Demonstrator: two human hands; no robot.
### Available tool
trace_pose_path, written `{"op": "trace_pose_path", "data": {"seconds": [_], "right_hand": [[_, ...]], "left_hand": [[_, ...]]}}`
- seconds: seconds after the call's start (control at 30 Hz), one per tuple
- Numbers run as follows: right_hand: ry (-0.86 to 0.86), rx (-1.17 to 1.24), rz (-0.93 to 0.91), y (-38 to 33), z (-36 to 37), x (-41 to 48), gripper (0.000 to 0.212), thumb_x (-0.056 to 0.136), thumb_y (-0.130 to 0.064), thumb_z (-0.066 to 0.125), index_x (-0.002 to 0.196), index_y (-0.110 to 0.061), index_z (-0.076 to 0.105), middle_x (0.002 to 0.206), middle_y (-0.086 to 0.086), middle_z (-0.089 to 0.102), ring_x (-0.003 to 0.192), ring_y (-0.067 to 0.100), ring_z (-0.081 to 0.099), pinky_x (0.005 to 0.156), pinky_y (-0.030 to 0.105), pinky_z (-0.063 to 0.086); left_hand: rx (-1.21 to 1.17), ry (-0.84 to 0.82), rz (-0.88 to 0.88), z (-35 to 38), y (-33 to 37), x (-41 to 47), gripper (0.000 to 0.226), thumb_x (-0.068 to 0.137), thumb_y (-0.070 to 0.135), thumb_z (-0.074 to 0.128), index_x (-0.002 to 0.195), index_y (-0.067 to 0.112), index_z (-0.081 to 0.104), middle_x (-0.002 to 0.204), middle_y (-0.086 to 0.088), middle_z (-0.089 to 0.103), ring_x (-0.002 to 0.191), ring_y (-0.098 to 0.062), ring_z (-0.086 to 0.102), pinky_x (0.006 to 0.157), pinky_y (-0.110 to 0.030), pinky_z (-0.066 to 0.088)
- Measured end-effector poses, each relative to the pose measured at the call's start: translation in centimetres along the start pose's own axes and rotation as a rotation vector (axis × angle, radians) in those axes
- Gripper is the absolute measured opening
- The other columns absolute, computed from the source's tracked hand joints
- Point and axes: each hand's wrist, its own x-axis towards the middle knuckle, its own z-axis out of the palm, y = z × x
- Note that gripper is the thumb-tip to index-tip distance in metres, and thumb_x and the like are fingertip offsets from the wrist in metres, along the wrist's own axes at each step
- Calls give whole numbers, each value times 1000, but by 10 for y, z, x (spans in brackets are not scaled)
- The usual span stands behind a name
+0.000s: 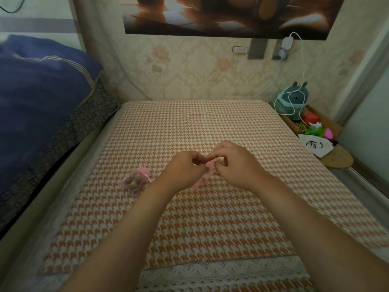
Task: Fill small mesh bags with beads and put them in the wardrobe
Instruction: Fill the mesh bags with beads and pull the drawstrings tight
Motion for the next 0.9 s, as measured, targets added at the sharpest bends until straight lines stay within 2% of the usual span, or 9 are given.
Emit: {"op": "trace_pose_path", "data": {"seconds": [0.1, 0.2, 0.3, 0.4, 0.57, 0.73, 0.83, 0.9], "right_hand": [[-46, -66, -10, 1, 0, 0, 22, 91, -29, 64, 105, -43, 73, 109, -21, 58, 71, -9, 51, 61, 17, 37], [-67, -145, -11, 2, -3, 0, 11, 92, -33, 67, 96, -39, 76, 104, -20, 64, 82, -4, 58, 68, 21, 44], [-61, -103, -15, 2, -7, 0, 8, 91, -32, 70, 91, -38, 76, 99, -19, 66, 83, -1, 60, 73, 26, 50], [-48, -41, -14, 6, -12, 1, 11, 91, -28, 71, 89, -38, 74, 99, -20, 64, 81, -1, 61, 73, 28, 52], [10, -22, 124, 35, -13, -1, 20, 93, -24, 68, 109, -36, 69, 107, -22, 64, 78, -8, 54, 65, 16, 40], [-33, -116, 291, 64, -8, -6, 16, 91, -22, 69, 100, -34, 73, 106, -13, 68, 94, 9, 62, 75, 29, 54], [-77, -167, 346, 71, -4, -7, 11, 89, -28, 71, 94, -37, 73, 98, -15, 65, 90, 9, 61, 63, 24, 44], [-100, -185, 350, 73, -1, -7, 7, 87, -32, 72, 92, -37, 72, 95, -16, 65, 90, 10, 62, 63, 25, 44]], "left_hand": [[18, 10, -32, 0, 1, 1, 16, 91, 21, 60, 95, 25, 75, 77, 9, 70, 55, 2, 58, 44, -12, 38], [45, 71, -55, 1, 3, 3, 18, 90, 17, 59, 84, 19, 76, 71, 4, 70, 63, -10, 64, 48, -18, 44], [30, 122, -92, 0, 6, 5, 13, 88, 16, 64, 94, 24, 71, 78, 6, 70, 68, -12, 67, 53, -21, 47], [36, 110, -109, -1, 9, 7, 14, 86, 15, 69, 95, 26, 70, 79, 5, 71, 67, -12, 69, 50, -21, 47], [121, 39, -73, -2, 16, 6, 14, 89, 13, 66, 87, 27, 69, 79, 3, 69, 64, -11, 66, 47, -17, 44], [158, -38, -49, 0, 22, 8, 15, 92, 11, 63, 83, 23, 66, 85, -1, 69, 69, -18, 66, 55, -25, 51], [191, -51, -15, 1, 23, 10, 21, 88, 4, 63, 83, 24, 64, 94, 3, 68, 67, -13, 62, 49, -18, 46], [210, -59, 3, 2, 23, 11, 28, 86, -1, 61, 79, 27, 64, 95, 6, 67, 65, -12, 60, 46, -15, 46]]}}
